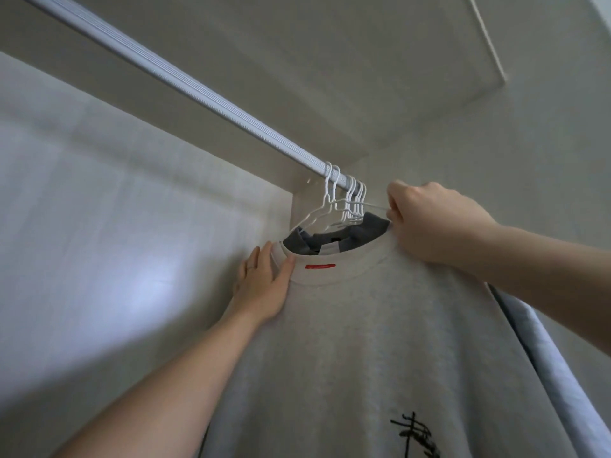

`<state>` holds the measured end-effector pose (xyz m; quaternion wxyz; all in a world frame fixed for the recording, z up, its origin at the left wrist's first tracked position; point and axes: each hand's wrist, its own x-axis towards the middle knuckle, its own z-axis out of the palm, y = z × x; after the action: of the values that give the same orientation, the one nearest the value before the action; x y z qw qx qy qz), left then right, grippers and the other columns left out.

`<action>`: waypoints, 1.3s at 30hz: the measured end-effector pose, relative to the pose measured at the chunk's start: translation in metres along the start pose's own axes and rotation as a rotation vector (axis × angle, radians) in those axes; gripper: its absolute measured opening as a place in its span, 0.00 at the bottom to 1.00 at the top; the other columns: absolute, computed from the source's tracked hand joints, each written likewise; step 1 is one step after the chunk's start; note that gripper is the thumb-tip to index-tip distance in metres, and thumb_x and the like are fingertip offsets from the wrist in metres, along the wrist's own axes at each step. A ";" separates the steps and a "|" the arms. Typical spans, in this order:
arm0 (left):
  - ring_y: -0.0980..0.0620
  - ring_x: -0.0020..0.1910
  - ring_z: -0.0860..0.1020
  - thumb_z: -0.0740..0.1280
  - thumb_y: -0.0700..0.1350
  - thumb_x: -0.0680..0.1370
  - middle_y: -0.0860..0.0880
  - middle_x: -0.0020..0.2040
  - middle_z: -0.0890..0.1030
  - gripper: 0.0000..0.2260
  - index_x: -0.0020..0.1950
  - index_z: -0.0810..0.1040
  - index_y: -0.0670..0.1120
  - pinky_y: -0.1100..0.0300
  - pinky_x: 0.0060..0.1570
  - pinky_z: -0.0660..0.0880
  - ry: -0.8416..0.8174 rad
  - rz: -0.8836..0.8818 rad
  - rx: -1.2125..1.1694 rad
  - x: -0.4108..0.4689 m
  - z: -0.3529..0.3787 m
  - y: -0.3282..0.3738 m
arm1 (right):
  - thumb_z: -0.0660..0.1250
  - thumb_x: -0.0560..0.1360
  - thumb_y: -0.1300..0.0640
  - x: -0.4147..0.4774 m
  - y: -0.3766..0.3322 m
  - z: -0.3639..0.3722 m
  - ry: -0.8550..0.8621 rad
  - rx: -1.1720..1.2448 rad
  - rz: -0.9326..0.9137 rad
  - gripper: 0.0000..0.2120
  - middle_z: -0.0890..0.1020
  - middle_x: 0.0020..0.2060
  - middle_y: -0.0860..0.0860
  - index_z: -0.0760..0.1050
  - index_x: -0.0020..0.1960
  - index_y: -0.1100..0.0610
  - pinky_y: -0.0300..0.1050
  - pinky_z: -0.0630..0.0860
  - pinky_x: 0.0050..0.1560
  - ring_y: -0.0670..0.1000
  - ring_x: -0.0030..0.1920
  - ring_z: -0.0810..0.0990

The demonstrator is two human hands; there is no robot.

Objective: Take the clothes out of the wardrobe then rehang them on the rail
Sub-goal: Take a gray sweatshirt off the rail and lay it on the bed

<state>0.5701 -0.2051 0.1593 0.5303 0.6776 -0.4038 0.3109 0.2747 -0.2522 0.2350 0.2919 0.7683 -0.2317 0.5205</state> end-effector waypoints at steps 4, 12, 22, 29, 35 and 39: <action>0.48 0.80 0.48 0.47 0.71 0.77 0.53 0.82 0.51 0.34 0.81 0.49 0.58 0.43 0.77 0.50 0.067 -0.010 0.007 -0.002 0.000 -0.001 | 0.57 0.80 0.54 0.000 -0.004 0.001 0.053 0.038 -0.006 0.05 0.66 0.33 0.52 0.63 0.48 0.54 0.48 0.62 0.34 0.54 0.29 0.63; 0.47 0.80 0.48 0.49 0.68 0.79 0.52 0.82 0.51 0.33 0.80 0.50 0.57 0.45 0.76 0.49 0.183 -0.022 -0.027 0.007 -0.021 0.004 | 0.56 0.81 0.53 0.010 -0.011 -0.002 0.151 0.085 -0.032 0.06 0.67 0.33 0.53 0.63 0.48 0.54 0.49 0.63 0.33 0.60 0.32 0.68; 0.47 0.78 0.55 0.54 0.60 0.82 0.50 0.80 0.59 0.26 0.79 0.59 0.53 0.46 0.75 0.53 0.385 0.101 -0.014 -0.001 -0.062 0.058 | 0.55 0.82 0.50 -0.007 0.010 -0.044 0.264 0.144 -0.029 0.08 0.68 0.33 0.53 0.63 0.48 0.54 0.49 0.64 0.35 0.60 0.33 0.68; 0.39 0.60 0.72 0.54 0.52 0.81 0.45 0.60 0.78 0.17 0.60 0.77 0.48 0.47 0.59 0.66 0.507 0.298 -0.092 -0.041 -0.058 0.123 | 0.57 0.81 0.51 -0.072 0.067 -0.089 0.314 0.099 -0.036 0.07 0.67 0.29 0.49 0.62 0.46 0.51 0.49 0.61 0.30 0.62 0.32 0.71; 0.38 0.46 0.76 0.56 0.47 0.80 0.43 0.46 0.81 0.12 0.45 0.76 0.44 0.47 0.45 0.69 0.503 0.456 -0.168 -0.084 -0.034 0.192 | 0.57 0.80 0.50 -0.134 0.132 -0.140 0.302 0.010 -0.014 0.07 0.65 0.29 0.43 0.63 0.46 0.52 0.47 0.64 0.30 0.61 0.32 0.71; 0.40 0.41 0.76 0.56 0.44 0.81 0.44 0.40 0.80 0.11 0.44 0.76 0.43 0.47 0.40 0.70 0.498 0.524 -0.320 -0.117 -0.016 0.253 | 0.56 0.80 0.50 -0.173 0.177 -0.188 0.299 -0.066 0.015 0.07 0.68 0.29 0.45 0.66 0.47 0.53 0.45 0.61 0.29 0.61 0.32 0.73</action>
<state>0.2918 -0.1921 0.1821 0.6135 0.3643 -0.4654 0.5237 -0.0277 -0.2408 0.1643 0.3445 0.6703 -0.2085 0.6234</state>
